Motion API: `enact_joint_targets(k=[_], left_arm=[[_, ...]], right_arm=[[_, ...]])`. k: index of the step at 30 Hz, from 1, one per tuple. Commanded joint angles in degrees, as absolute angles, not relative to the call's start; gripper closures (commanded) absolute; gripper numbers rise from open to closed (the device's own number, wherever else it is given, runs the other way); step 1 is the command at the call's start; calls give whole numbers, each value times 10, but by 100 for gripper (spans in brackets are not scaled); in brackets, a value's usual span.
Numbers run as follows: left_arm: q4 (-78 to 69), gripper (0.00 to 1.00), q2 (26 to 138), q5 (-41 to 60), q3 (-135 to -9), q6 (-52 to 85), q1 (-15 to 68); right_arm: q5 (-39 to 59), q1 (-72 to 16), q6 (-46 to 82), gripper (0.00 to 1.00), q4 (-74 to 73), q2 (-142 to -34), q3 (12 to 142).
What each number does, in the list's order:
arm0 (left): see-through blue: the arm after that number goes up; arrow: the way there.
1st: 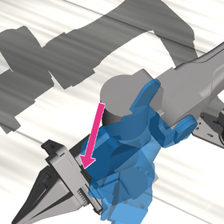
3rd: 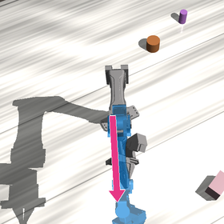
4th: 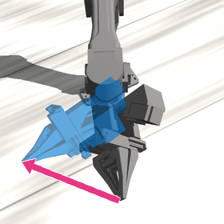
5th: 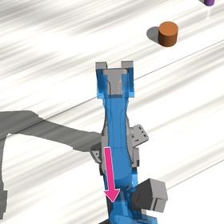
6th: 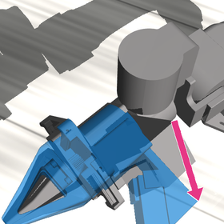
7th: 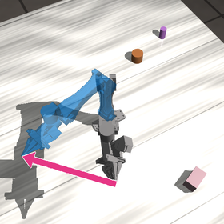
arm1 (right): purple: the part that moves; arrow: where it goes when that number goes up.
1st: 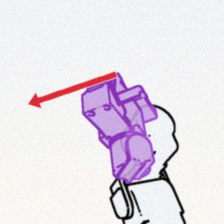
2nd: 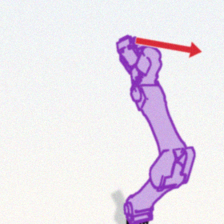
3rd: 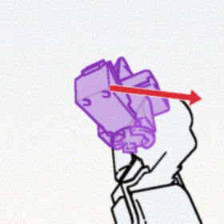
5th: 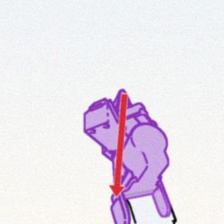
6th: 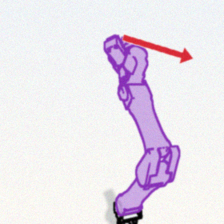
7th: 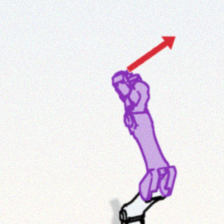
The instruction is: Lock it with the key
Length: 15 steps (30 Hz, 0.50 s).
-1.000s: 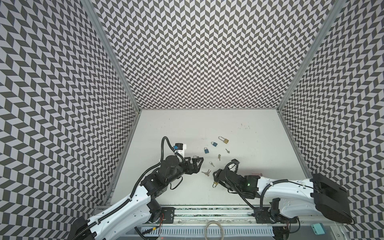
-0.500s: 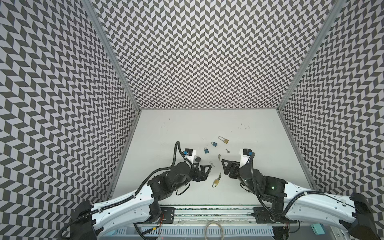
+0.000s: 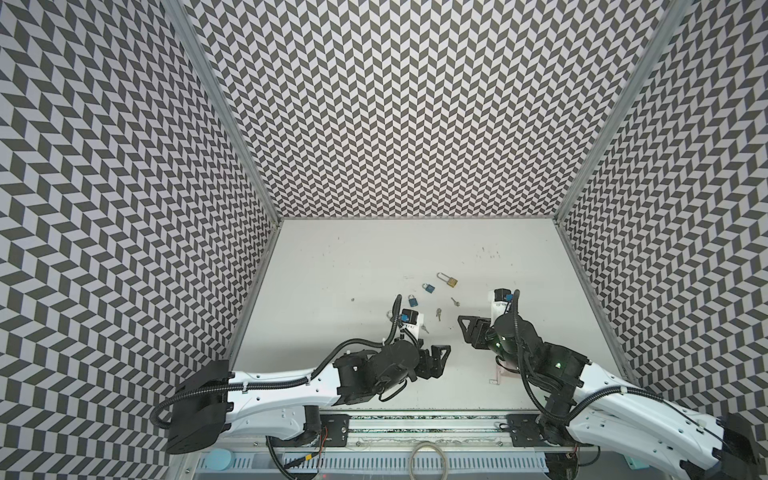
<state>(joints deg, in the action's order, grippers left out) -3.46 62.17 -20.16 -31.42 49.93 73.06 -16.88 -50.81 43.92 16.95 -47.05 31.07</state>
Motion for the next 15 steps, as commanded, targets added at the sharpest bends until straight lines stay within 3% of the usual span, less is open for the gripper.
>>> enact_joint_targets(k=[1,4,8,11,15], left_arm=[[-59,14,580,-248,-268,522,727],[-62,15,554,-231,-241,509,703],[-102,21,547,-143,-221,465,644],[-90,22,571,-129,-238,437,646],[-103,25,594,-132,-229,457,656]], right_arm=[[-166,-506,414,37,160,-478,316],[-161,-504,393,39,178,-519,337],[-126,-489,386,51,232,-601,375],[-94,-478,381,56,246,-637,377],[-41,-474,370,72,256,-676,376]])
